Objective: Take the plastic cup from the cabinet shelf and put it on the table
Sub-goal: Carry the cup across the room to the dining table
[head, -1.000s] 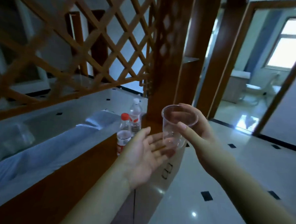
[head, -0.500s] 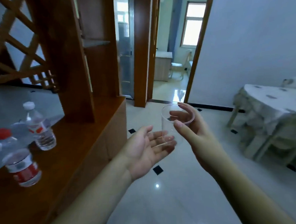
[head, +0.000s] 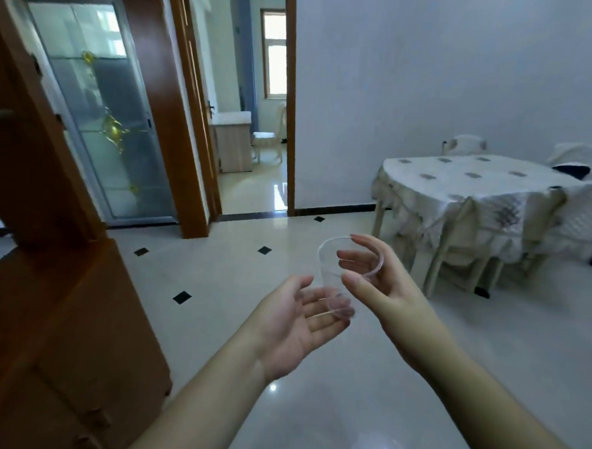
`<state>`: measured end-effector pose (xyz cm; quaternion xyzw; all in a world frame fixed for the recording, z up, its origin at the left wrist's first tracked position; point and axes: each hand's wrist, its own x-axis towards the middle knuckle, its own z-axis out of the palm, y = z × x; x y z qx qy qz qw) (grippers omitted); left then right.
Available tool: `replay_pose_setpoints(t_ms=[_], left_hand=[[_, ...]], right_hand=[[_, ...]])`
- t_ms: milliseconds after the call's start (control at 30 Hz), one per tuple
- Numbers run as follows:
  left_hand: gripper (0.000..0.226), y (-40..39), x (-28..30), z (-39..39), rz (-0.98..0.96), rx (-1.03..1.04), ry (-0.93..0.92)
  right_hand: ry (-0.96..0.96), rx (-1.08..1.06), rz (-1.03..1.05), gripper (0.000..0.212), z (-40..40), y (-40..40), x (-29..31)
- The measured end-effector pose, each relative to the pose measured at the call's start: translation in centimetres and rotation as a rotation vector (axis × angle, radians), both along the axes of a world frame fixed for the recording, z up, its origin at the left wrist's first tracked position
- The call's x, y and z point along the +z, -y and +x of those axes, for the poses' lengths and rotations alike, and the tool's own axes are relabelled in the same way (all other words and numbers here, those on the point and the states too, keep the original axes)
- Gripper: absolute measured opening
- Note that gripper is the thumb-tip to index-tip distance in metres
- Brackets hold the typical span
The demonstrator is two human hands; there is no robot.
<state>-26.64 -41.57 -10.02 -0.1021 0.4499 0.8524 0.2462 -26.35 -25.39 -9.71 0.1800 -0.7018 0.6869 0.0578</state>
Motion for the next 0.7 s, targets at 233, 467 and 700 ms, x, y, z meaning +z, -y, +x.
replay_pose_setpoints(t_ms=[233,467,700], left_hand=[[0.044,-4.7,-0.7,-7.6,-0.008,-0.127,0.024],[0.042,-7.2,-1.4,-17.7,-0.021,-0.217,-0.012],[0.037,-8.6,-1.3,-28.1,-0.041,-0.315,-0.022]], right_hand=[[0.022,-0.127,-0.029,0.062,-5.7,-4.5,-1.4],[0.004,-0.237,-0.036,0.065,-13.8,-6.8,-1.8],[0.013,-0.360,-0.007,0.055,-22.5,-7.1,-1.4]])
